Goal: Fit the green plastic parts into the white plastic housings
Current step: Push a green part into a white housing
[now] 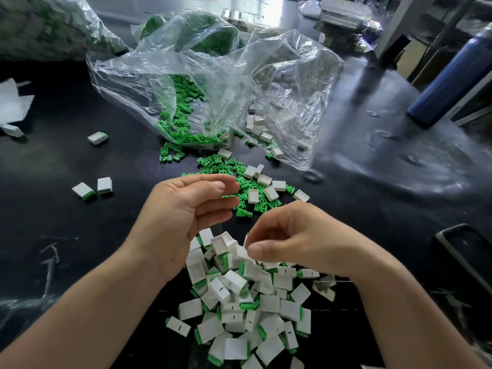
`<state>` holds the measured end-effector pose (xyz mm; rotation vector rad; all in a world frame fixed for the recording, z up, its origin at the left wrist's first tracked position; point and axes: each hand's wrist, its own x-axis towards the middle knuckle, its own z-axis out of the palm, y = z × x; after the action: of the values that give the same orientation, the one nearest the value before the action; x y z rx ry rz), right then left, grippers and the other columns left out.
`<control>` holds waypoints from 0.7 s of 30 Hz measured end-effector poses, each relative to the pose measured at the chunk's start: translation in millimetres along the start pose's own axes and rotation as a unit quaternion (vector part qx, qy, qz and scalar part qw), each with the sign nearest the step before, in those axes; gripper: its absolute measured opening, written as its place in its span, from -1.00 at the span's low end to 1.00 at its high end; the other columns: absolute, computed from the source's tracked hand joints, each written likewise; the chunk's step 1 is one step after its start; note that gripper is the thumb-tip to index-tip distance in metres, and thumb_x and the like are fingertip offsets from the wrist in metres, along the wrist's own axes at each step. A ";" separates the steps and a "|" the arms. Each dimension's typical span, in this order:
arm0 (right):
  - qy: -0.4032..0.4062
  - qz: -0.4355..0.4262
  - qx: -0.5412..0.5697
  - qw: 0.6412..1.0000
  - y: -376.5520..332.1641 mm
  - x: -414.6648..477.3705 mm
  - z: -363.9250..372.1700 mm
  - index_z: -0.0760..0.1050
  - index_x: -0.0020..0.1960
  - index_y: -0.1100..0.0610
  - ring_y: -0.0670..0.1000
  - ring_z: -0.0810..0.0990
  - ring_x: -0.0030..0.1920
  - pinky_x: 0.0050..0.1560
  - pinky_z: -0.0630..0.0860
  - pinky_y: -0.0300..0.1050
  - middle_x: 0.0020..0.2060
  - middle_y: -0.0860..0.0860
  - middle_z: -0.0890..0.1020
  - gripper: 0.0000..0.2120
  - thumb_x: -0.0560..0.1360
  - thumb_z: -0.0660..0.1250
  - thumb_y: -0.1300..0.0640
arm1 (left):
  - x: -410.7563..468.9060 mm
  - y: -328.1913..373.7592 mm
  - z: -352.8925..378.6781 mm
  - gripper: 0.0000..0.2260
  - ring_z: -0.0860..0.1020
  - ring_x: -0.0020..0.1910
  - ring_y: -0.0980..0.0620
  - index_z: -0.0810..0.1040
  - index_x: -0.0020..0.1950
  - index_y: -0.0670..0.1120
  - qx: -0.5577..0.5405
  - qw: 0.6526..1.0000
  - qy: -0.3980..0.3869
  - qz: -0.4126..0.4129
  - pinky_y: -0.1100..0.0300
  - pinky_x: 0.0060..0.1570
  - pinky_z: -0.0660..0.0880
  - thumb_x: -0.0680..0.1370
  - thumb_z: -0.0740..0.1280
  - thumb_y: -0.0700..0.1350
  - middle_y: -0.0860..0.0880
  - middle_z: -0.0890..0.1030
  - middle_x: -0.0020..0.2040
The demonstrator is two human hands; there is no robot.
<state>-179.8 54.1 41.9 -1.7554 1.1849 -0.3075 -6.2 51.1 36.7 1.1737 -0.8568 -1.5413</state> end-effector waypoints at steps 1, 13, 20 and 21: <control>0.020 0.009 -0.017 1.000 1.6 1.3 0.4 0.61 -0.26 0.00 -0.22 0.49 -0.37 -0.27 0.46 -0.25 -0.42 -0.17 0.59 -0.89 0.39 0.43 -0.01 | -0.5 0.0 0.7 -0.78 0.66 -0.25 -0.01 0.64 -0.20 -0.17 0.008 1.000 -0.001 0.000 0.24 -0.28 0.60 0.50 0.22 -0.32 -0.11 0.70 -0.19; 0.373 0.019 -0.151 0.915 31.1 21.4 -12.6 0.59 0.09 0.00 -0.06 0.50 -0.10 0.05 0.43 -0.15 -0.14 -0.08 0.54 -0.80 0.51 0.30 0.18 | -3.3 -3.5 4.8 -0.70 0.64 -0.32 0.03 0.68 -0.32 -0.10 0.063 0.998 -0.019 0.015 0.26 -0.32 0.58 0.49 0.25 -0.34 -0.08 0.69 -0.24; 0.282 0.038 -0.256 0.924 37.8 33.7 -1.8 0.46 0.26 -0.01 -0.01 0.41 0.12 0.08 0.31 -0.13 -0.03 -0.08 0.36 -0.70 0.53 0.27 0.13 | -4.2 -2.9 5.2 -0.69 0.63 -0.32 0.05 0.69 -0.31 -0.08 0.071 0.997 -0.028 0.015 0.27 -0.32 0.58 0.49 0.25 -0.34 -0.07 0.69 -0.25; 0.294 0.033 -0.245 0.923 37.5 32.8 -2.0 0.48 0.21 0.02 -0.01 0.44 0.10 0.09 0.33 -0.13 -0.03 -0.09 0.37 -0.72 0.51 0.31 0.12 | -4.1 -3.2 5.3 -0.69 0.63 -0.32 0.05 0.68 -0.31 -0.09 0.072 0.997 -0.027 0.014 0.27 -0.32 0.58 0.49 0.25 -0.34 -0.07 0.69 -0.24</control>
<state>-186.5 23.5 3.1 -2.1204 1.8733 -0.5600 -11.9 55.8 36.3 1.2212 -1.0309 -1.5147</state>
